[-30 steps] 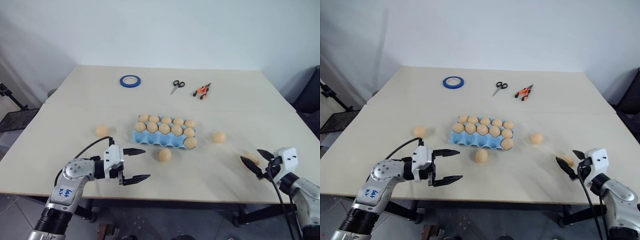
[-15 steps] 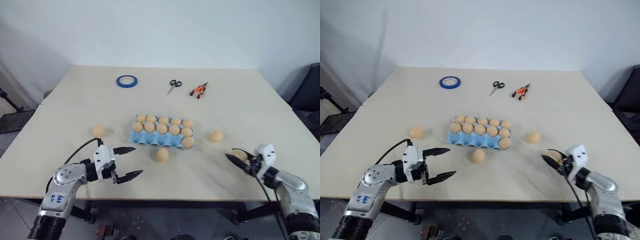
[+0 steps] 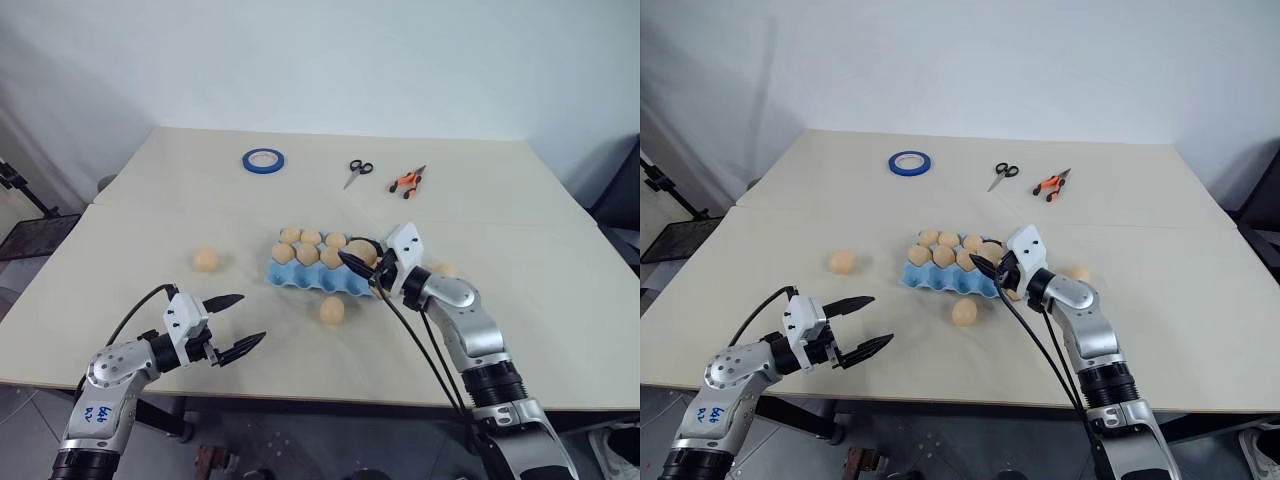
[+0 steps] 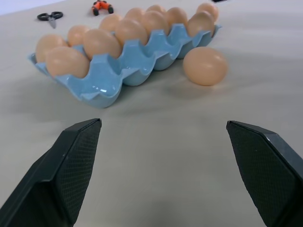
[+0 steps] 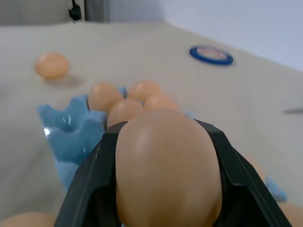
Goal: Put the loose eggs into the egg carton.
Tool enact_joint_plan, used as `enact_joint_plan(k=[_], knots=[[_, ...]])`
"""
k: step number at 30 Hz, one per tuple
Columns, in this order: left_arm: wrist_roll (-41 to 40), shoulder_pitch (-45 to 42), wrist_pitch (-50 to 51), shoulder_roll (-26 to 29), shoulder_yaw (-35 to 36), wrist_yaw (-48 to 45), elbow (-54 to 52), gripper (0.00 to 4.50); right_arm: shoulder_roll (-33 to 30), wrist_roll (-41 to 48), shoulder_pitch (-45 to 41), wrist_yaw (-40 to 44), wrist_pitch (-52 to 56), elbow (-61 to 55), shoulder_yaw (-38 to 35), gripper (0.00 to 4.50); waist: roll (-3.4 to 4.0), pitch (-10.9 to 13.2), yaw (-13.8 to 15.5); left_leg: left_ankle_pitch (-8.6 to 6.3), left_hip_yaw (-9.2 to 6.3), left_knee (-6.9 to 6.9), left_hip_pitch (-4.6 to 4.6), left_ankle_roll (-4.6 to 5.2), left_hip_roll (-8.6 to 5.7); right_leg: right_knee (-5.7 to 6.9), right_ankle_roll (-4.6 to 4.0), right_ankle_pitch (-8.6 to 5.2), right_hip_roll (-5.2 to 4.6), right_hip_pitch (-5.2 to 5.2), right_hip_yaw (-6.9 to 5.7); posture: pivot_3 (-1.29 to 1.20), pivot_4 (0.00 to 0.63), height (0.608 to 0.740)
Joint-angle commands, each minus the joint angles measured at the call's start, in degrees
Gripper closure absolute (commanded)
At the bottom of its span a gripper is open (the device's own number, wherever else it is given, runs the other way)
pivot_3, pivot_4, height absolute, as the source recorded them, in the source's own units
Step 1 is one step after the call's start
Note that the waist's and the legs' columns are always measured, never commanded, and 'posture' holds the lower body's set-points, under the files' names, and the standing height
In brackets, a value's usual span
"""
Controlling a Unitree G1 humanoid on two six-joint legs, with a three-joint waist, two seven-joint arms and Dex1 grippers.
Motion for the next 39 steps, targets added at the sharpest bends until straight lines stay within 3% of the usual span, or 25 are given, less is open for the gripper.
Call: enact_joint_plan(k=[1,5,6,12,17,26,32,39], knots=[[-0.39,0.79,-0.58,0.03,0.83,0.79,-3.47,0.00,0.06,1.01,0.22,0.80,0.58,-1.90,-0.22,1.53,0.00,0.00,-0.10,-0.01,0.04,0.00,-0.07,0.00,0.01,0.00,0.00,0.00,0.02,-0.09,0.00,0.00,0.150,0.740],[-0.74,1.27,-0.40,0.23,1.25,1.26,-4.07,0.00,-1.15,3.50,2.47,3.55,2.24,-6.42,-1.04,0.12,0.00,0.00,-0.16,-0.01,0.04,0.02,-0.21,-0.01,0.09,0.01,0.00,0.00,0.09,-0.24,0.05,0.00,0.150,0.740],[-0.77,1.29,-0.37,0.26,1.29,1.30,-4.10,0.00,-1.56,3.75,3.05,3.84,2.66,-7.58,-1.16,0.05,0.00,0.00,-0.21,-0.01,0.05,0.01,-0.22,-0.02,0.09,0.02,0.01,0.00,0.10,-0.27,0.05,0.00,0.150,0.740],[-0.56,-0.73,-0.28,-0.08,-0.03,0.84,-3.52,0.00,-4.31,6.89,7.27,4.19,2.90,-13.17,-5.08,0.05,0.00,0.00,-0.17,0.01,0.10,0.05,-0.21,0.00,0.07,0.08,0.01,0.00,0.08,-0.29,0.04,0.00,0.150,0.740],[0.20,-3.76,-0.28,-0.82,-3.48,-1.32,-2.78,0.00,-9.41,10.62,18.23,4.59,1.90,-19.10,-13.45,0.05,0.00,0.00,1.02,-0.03,-0.03,0.03,-0.20,0.02,0.01,-0.09,0.01,0.00,0.04,-0.12,0.01,0.00,0.150,0.740],[-0.03,-9.78,0.31,-4.58,-9.47,-5.19,0.50,0.00,-8.30,11.14,36.29,-5.61,-4.84,-20.43,-28.52,0.05,0.03,0.00,1.16,-0.11,0.04,0.06,-0.10,0.00,0.07,-0.22,0.01,0.00,0.14,-0.01,0.10,0.00,0.150,0.740],[1.41,-12.92,-0.59,-6.32,-10.63,-5.73,4.14,0.00,-7.41,9.82,42.90,-6.34,-10.25,-16.62,-29.85,0.05,0.04,-0.01,0.97,-0.11,0.04,0.04,0.13,-0.02,0.06,-0.21,0.01,0.00,0.16,0.20,0.14,0.00,0.150,0.740],[1.53,-14.48,-1.17,-6.85,-10.16,-6.04,5.78,0.00,-8.49,8.50,39.01,-5.90,-11.40,-14.59,-26.64,0.05,0.04,-0.01,-0.11,-0.08,0.03,0.05,0.14,0.03,0.03,-0.16,0.04,0.02,0.10,0.22,0.12,0.00,0.150,0.740]])
